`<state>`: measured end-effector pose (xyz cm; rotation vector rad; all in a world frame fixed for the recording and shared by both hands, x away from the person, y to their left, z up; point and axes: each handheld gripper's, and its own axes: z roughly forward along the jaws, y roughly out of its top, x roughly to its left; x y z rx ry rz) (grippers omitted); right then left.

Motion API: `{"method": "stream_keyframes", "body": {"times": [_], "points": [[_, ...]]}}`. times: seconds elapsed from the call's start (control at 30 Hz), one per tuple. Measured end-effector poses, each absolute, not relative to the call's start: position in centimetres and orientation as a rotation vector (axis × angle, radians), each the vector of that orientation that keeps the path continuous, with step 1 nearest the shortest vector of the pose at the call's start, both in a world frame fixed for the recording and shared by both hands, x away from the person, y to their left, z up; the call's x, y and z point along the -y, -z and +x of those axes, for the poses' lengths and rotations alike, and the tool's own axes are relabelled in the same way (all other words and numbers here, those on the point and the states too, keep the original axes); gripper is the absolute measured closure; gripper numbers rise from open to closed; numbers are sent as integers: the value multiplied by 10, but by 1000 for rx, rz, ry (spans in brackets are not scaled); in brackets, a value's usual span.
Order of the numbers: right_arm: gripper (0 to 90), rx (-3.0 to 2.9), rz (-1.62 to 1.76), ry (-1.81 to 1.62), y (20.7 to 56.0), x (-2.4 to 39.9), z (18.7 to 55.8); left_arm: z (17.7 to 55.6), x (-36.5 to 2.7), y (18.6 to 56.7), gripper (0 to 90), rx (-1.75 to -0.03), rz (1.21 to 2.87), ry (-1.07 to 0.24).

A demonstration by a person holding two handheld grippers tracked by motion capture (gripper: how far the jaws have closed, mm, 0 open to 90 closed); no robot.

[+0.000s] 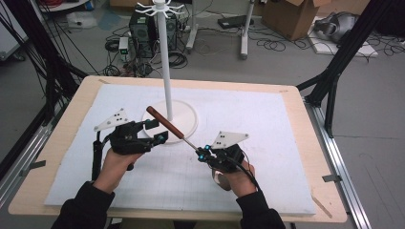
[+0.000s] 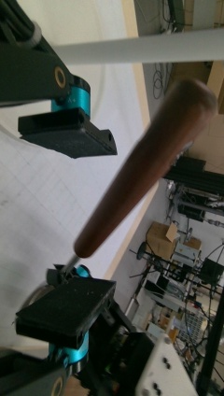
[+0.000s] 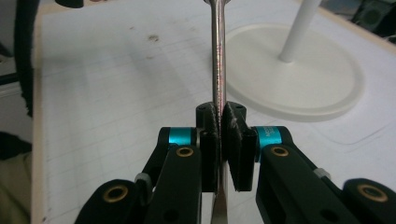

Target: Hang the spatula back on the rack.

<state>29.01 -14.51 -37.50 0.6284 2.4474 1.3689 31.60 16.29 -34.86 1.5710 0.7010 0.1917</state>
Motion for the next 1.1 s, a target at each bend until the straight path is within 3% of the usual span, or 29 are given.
{"method": "stream_keyframes", "body": {"times": [0.33,0.53,0.57,1.1], "points": [[844,-2370,632,-1352,373,139,288,329,-144,339,405,-741,1588,-166],[844,-2355,618,-1338,370,136,286,333,-144,334,561,-738,1563,-92],[844,-2347,606,-1332,367,135,283,332,-145,333,614,-725,1553,-88],[842,-2352,528,-1350,355,128,281,318,-137,305,729,-467,1511,-58]]}}
